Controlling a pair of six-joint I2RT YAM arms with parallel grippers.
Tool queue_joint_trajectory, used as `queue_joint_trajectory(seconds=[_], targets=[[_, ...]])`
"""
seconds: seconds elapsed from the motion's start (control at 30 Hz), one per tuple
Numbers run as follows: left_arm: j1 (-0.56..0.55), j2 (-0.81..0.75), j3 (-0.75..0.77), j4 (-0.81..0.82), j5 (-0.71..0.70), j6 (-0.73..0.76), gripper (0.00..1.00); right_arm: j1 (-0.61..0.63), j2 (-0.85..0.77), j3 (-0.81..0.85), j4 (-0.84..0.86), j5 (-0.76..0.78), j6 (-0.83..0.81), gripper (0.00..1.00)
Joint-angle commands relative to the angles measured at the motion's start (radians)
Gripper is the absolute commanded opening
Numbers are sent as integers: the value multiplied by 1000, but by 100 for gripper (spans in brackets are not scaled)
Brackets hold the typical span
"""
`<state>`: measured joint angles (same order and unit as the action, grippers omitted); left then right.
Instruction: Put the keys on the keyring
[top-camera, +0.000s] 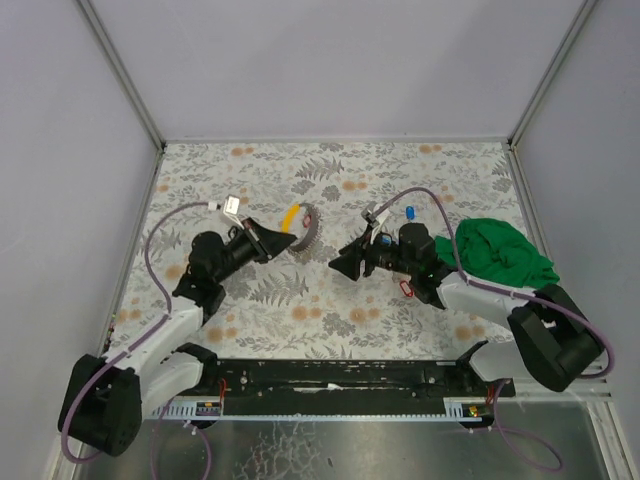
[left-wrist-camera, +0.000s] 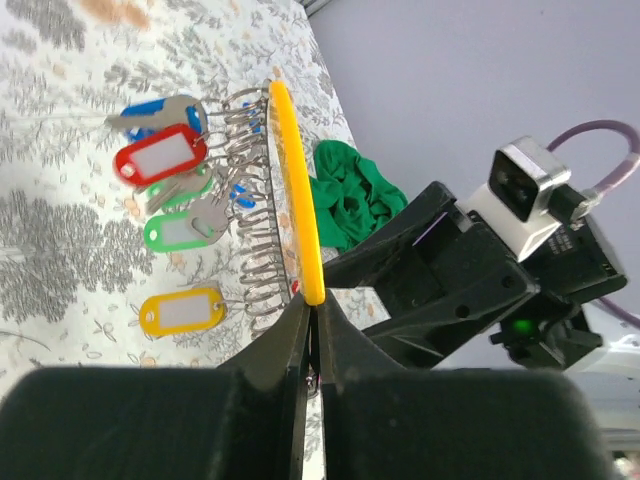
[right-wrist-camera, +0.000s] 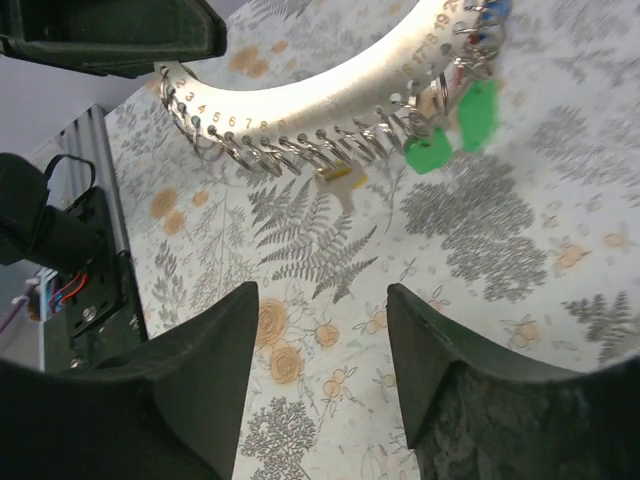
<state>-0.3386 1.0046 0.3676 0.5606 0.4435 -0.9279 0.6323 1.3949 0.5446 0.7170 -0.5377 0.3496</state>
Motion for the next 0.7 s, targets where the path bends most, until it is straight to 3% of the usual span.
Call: queue_joint_trajectory(seconds=[0.0,0.17,0.33,0.43,0.67], targets=[[-33,-83,145,-276,-7,285,0,6,-157,-8,-98,114,-132,66],[-48,-98,328,-455,47,467,0,6,-315,-43,-84,204,-189,84],[-48,-67,537,-656,114,676,0,6,-392,-2,-149,184,-246,97],[-48,-37,631,-756,166,777,0,6,-398,19,-185,155,-306,99],[-48,-9,710,-839,188,877,0,6,-406,-136,165,207,-304,99]])
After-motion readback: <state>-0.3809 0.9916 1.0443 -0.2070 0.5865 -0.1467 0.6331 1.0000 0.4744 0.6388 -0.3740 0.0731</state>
